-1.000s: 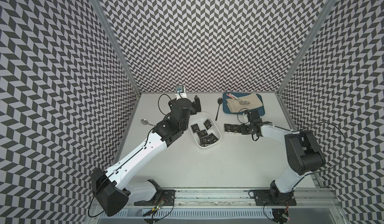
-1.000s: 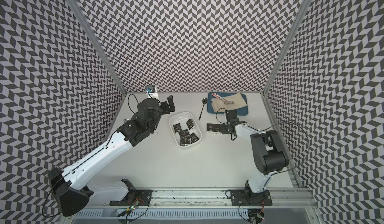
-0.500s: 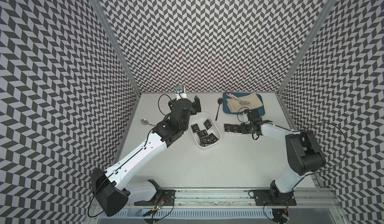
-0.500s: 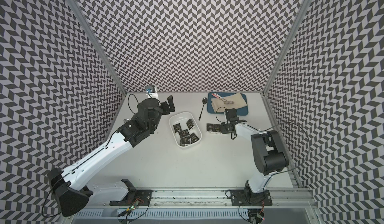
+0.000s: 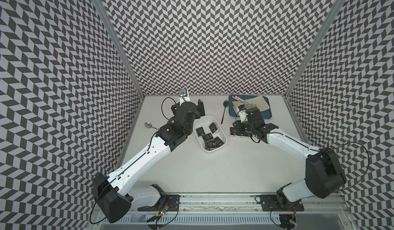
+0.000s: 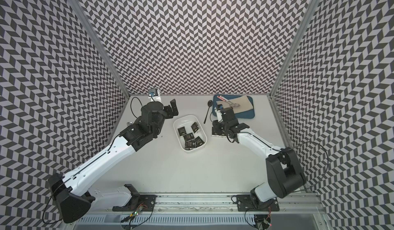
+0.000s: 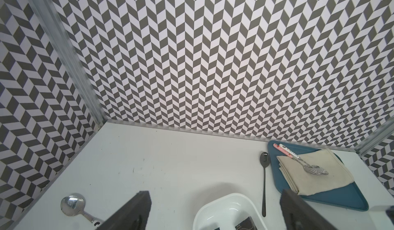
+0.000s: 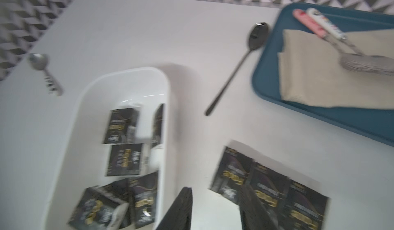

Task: Take the pocket tissues out of the storage box
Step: Move the pocket tissues to the center of the board, then pick up the pocket tissues from the storage box.

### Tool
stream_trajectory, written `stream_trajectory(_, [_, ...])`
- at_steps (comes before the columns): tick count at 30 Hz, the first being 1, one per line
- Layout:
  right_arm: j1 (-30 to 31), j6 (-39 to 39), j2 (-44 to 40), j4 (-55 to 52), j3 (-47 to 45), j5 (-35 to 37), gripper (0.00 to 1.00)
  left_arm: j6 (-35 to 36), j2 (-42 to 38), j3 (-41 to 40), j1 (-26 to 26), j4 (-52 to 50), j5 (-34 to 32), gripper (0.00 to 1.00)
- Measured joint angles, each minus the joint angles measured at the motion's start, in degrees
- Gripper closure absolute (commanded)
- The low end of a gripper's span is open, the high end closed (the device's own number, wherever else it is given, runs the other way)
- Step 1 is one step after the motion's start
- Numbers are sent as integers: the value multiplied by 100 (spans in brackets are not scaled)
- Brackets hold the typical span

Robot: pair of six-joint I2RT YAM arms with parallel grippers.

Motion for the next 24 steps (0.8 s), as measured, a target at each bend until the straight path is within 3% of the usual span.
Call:
stream_trajectory(4, [636, 197, 293, 210, 216, -262, 57, -258, -98, -232, 212, -181, 243, 1])
stream_trajectory(10, [1056, 590, 1226, 544, 903, -492, 55, -649, -273, -682, 577, -302, 780, 1])
stream_trajectory(16, [1287, 831, 2385, 595, 1823, -492, 55, -852, -286, -774, 833, -380, 1191, 1])
stream_trajectory(24, [1320, 946, 3080, 549, 2312, -533, 54, -892, -527, -776, 1010, -382, 1377, 1])
